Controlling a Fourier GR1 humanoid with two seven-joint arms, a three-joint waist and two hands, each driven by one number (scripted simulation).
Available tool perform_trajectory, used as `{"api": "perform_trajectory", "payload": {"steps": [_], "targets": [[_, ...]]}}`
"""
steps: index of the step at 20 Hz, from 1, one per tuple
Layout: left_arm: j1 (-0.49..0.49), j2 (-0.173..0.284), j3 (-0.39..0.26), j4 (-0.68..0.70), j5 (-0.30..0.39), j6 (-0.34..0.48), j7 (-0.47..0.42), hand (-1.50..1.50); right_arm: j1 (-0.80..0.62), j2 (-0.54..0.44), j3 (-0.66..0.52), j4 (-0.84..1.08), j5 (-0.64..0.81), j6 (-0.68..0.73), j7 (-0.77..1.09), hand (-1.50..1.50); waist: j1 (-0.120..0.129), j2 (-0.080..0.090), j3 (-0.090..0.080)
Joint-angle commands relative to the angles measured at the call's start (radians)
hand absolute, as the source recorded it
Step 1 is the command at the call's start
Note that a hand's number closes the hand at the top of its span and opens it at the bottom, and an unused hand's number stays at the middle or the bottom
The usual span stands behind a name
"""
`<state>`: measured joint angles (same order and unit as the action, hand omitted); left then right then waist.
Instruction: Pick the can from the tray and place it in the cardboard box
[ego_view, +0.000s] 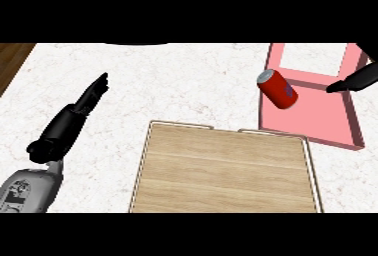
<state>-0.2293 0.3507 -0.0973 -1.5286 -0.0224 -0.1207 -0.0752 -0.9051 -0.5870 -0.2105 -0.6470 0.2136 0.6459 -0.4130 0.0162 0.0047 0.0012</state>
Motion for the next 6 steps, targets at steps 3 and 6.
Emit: {"api": "perform_trajectory", "payload": {"steps": [3, 6], "targets": [[-0.027, 0.016, 0.02, -0.006, 0.022, -0.033, 0.015, 0.0, -0.114, -0.048, -0.185, 0.25, -0.162, 0.06, 0.138, -1.5, 0.025, 0.011, 0.0], [0.002, -0.002, 0.0, 0.004, 0.005, -0.036, -0.022, 0.0, -0.125, -0.093, -0.225, 0.316, -0.175, 0.031, 0.111, -1.5, 0.027, 0.014, 0.001]]}}
